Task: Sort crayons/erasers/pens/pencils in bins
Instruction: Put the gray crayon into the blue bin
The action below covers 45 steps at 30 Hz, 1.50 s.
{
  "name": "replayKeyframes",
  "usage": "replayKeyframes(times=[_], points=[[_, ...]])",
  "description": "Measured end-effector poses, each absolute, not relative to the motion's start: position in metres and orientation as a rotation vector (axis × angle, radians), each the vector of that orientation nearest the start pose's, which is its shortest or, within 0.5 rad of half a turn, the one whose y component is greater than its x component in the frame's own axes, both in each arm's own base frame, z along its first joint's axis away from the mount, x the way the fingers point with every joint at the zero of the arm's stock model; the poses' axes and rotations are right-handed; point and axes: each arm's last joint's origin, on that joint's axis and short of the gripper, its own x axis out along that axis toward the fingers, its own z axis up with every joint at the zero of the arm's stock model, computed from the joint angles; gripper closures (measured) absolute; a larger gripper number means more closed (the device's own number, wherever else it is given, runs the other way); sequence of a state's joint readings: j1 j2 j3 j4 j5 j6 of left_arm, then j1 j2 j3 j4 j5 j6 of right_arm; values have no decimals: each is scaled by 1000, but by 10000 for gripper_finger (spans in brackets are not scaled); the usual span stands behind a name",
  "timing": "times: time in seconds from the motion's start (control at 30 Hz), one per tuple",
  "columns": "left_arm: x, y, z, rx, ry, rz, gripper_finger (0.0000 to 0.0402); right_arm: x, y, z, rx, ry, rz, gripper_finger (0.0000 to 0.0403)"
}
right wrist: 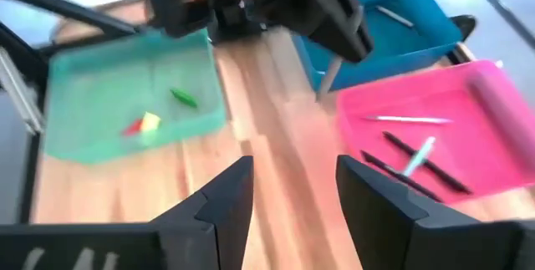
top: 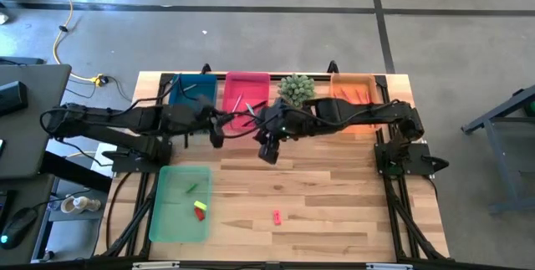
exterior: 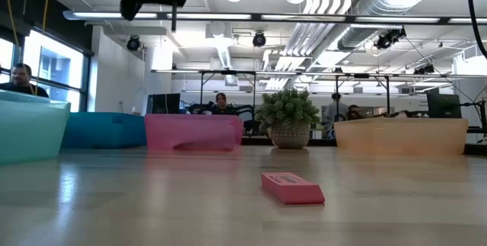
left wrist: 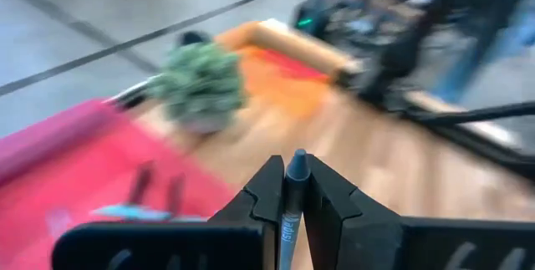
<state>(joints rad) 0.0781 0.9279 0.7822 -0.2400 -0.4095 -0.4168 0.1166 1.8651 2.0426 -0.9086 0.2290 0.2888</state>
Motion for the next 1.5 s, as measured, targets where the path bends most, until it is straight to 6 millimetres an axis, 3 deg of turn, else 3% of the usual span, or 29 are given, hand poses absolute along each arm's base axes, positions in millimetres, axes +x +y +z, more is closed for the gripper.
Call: replayKeyframes(times=[0.37,0.83,1.5], points=[[168,85,282,-434,453,944,387,390,16,390,-33,805,-196,237],[129,108,260,-627,662,1269,387,385,-12,386,-81,888,-233,237],[151,139,198,-795,1054,1375,387,385,-24,376,-108,929,-240,237]])
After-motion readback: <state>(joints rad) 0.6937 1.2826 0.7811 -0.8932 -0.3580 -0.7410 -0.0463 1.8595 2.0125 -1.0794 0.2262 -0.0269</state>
